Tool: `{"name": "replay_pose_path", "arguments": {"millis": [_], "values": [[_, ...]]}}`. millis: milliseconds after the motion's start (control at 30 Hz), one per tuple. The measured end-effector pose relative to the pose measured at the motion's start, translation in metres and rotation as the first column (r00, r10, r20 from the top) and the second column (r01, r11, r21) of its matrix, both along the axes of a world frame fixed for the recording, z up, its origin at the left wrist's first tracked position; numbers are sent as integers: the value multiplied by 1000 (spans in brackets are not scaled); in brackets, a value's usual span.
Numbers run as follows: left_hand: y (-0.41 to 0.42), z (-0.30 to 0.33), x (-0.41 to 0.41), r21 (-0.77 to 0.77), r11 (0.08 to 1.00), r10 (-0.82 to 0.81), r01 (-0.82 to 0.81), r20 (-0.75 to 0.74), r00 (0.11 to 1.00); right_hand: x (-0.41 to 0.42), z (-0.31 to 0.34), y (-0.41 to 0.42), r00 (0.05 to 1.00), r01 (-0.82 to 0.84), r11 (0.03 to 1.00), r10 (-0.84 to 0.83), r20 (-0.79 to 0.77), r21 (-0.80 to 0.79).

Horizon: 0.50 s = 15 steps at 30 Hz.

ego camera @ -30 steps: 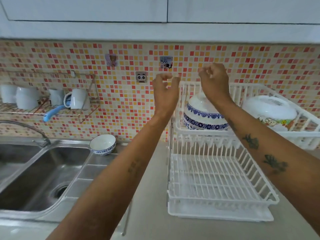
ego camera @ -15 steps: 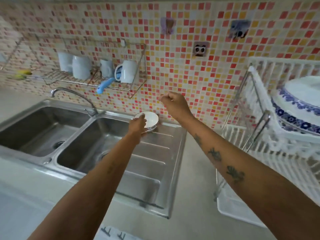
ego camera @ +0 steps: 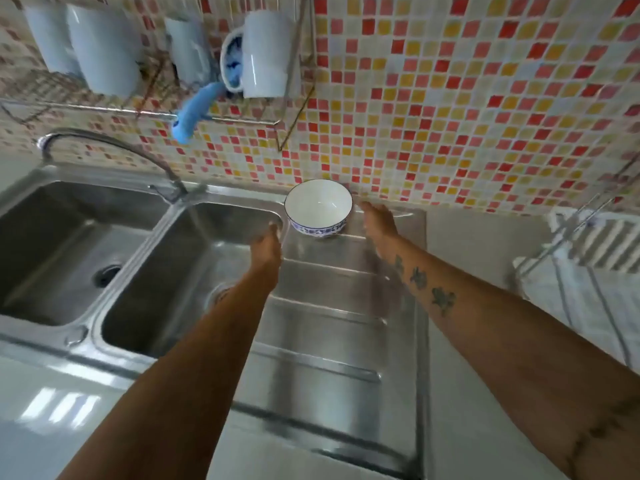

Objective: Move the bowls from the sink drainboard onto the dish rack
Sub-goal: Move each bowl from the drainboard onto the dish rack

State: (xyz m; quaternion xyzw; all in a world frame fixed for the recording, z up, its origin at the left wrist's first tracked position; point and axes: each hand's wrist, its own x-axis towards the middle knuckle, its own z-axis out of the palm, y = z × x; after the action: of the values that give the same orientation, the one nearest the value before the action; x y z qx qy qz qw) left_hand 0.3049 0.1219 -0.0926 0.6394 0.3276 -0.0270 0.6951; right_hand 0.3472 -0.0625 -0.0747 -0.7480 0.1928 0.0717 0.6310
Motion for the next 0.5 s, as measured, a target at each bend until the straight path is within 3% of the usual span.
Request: {"name": "replay_pose_path", "arguments": {"millis": [200,333,500], "values": [[-2,-14,76,-86,995,-38,50,136,990,48,-20,25,994,73,980,-86,65,185],[-5,-31,110,-126,985,-96,121,190,977,97,-73,37,995,51,975,-67,69,216],[-15,-50,112,-269,954,-67,130,234,970,87,-58,49,995,56,976,-72,67,209]]}}
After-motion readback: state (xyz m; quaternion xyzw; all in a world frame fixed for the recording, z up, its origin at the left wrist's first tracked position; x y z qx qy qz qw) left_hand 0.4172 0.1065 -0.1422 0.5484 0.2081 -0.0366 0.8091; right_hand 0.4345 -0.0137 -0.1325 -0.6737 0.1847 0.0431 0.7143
